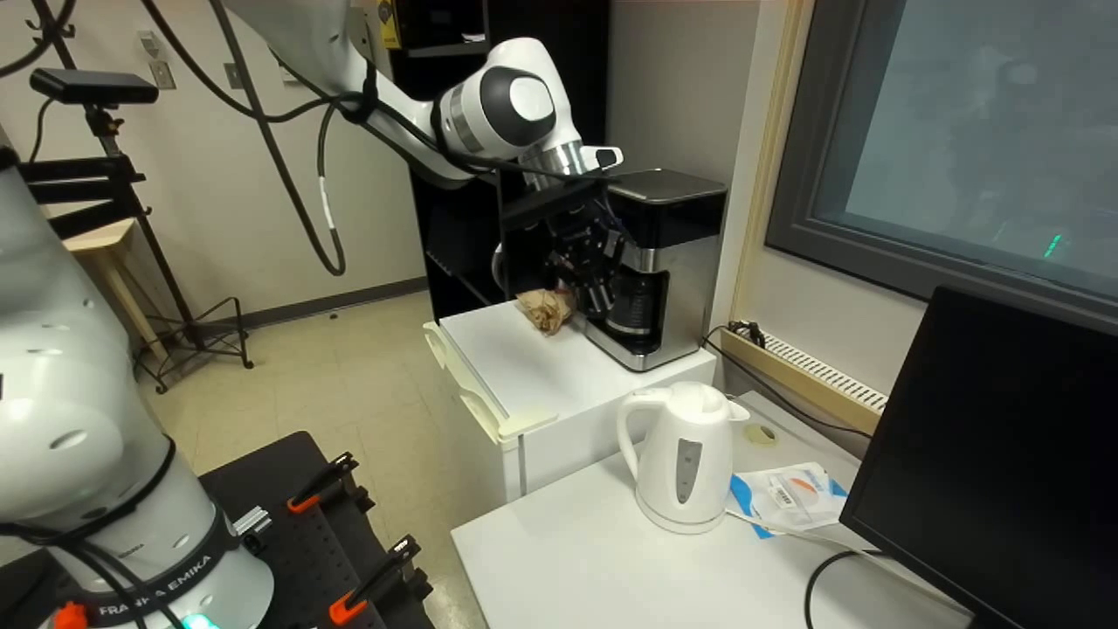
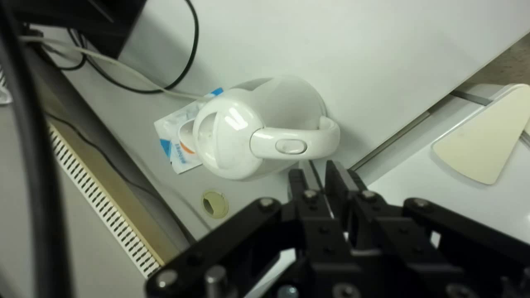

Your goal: Press a button on the coffee maker

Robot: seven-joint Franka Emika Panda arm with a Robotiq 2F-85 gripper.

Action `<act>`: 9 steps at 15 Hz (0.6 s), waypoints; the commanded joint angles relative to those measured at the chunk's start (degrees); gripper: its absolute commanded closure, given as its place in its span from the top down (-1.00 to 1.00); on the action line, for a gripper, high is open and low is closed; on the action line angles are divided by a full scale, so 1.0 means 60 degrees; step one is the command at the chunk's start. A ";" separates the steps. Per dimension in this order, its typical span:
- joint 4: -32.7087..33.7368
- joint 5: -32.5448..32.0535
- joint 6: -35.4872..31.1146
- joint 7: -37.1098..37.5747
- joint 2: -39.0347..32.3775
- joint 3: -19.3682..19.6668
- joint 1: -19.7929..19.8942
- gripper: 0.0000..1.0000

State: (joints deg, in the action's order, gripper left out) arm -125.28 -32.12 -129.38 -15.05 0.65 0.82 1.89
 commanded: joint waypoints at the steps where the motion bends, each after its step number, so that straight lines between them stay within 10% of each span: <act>1: -0.0022 -0.0753 -0.1121 0.0024 -0.0198 -0.0005 -0.0068 -1.00; 9: 0.0186 -0.0848 -0.3123 -0.0325 -0.0788 -0.0066 -0.0194 -0.99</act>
State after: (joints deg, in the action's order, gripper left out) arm -125.28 -36.23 -144.93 -15.86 -2.43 0.59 1.21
